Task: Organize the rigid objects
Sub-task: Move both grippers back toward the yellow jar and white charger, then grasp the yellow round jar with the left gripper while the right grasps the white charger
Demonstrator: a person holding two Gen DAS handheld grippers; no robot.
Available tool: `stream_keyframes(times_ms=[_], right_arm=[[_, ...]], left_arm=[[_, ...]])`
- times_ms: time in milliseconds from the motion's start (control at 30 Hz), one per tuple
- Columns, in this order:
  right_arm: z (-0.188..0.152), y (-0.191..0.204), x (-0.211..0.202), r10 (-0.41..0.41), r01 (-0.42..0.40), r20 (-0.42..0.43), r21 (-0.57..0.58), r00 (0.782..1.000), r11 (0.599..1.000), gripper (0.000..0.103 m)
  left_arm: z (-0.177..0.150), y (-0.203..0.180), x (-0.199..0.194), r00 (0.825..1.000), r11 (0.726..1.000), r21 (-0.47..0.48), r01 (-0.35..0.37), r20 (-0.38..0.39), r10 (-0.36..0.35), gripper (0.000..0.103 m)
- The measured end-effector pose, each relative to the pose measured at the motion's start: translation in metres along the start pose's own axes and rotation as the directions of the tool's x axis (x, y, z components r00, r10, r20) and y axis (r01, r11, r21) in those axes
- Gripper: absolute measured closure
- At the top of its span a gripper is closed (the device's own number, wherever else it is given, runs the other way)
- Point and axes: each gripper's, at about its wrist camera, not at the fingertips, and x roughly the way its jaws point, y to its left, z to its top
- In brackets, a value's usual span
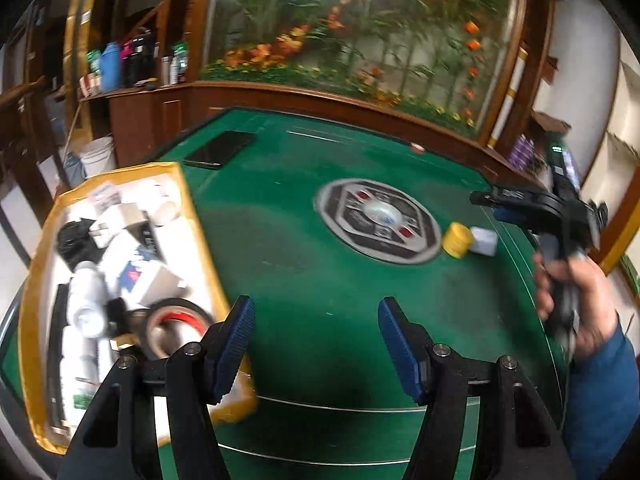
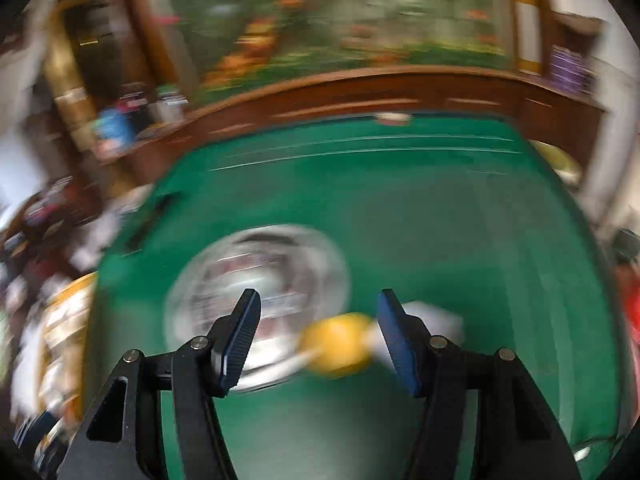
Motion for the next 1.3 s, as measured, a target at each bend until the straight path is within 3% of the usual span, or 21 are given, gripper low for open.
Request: stream_keyframes(times_ms=[67,167,233,400,467,500,567,600,767,933,1067,1133,1200,1233,1300], right_arm=[[0.005,-0.025,0.022,-0.022,0.025,-0.047,0.05,0.999,0.998,0.044],[0.001,-0.039,0.048,0.016,-0.007,-0.111,0.075,0.994,0.997,0.044],[-0.002,-0.031,0.053,0.022,-0.014,-0.13,0.06,0.991,0.998,0.044],[-0.028,0.006,0.04,0.108,-0.118,-0.206,-0.039,0.973,0.992,0.044],[-0.048,0.026,0.032,0.187,-0.21,-0.275,-0.056,0.943,0.976,0.044],[-0.062,0.037,0.026,0.256,-0.287,-0.317,-0.052,0.913,0.957,0.044],[-0.073,0.048,0.012,0.352,-0.386,-0.336,-0.041,0.874,0.921,0.044],[-0.076,0.052,0.003,0.37,-0.408,-0.326,-0.054,0.87,0.912,0.044],[-0.065,0.033,-0.015,0.322,-0.339,-0.197,-0.057,0.926,0.939,0.044],[-0.055,0.009,-0.006,0.38,-0.371,-0.173,0.082,0.909,0.925,0.044],[-0.05,-0.005,-0.016,0.355,-0.347,-0.118,0.084,0.927,0.934,0.044],[-0.048,-0.012,-0.018,0.357,-0.347,-0.1,0.103,0.929,0.932,0.044],[-0.047,-0.015,-0.016,0.352,-0.34,-0.097,0.12,0.931,0.933,0.044],[-0.046,-0.018,-0.015,0.353,-0.34,-0.099,0.126,0.93,0.932,0.044],[-0.046,-0.022,-0.015,0.353,-0.338,-0.096,0.144,0.931,0.93,0.044]], left_arm=[[-0.003,-0.01,0.003,1.0,0.999,0.034,0.006,-0.015,-0.005,0.035],[-0.007,-0.017,0.006,1.0,0.998,0.061,0.004,-0.029,-0.002,0.035],[-0.008,-0.02,0.009,0.999,0.997,0.072,0.002,-0.039,0.001,0.035],[-0.008,-0.02,0.013,0.998,0.997,0.072,0.01,-0.057,-0.006,0.035],[-0.01,-0.022,0.016,0.998,0.997,0.08,0.016,-0.068,-0.01,0.034],[-0.01,-0.023,0.018,0.997,0.996,0.083,0.018,-0.072,-0.012,0.033],[-0.013,-0.026,0.019,0.997,0.995,0.093,0.027,-0.081,-0.019,0.03],[-0.015,-0.028,0.02,0.996,0.995,0.097,0.034,-0.087,-0.025,0.029],[-0.02,-0.048,0.024,0.99,0.986,0.136,0.097,-0.119,-0.081,0.021],[-0.018,-0.088,0.036,0.991,0.969,0.227,0.1,-0.11,-0.076,0.012],[-0.01,-0.12,0.066,0.987,0.961,0.266,0.077,-0.154,-0.036,0.012],[-0.007,-0.129,0.08,0.982,0.96,0.267,0.083,-0.183,-0.034,0.022],[-0.006,-0.136,0.091,0.978,0.96,0.267,0.086,-0.208,-0.03,0.042],[-0.006,-0.136,0.095,0.975,0.961,0.263,0.087,-0.219,-0.028,0.057],[-0.008,-0.135,0.095,0.974,0.966,0.243,0.091,-0.222,-0.036,0.061]])
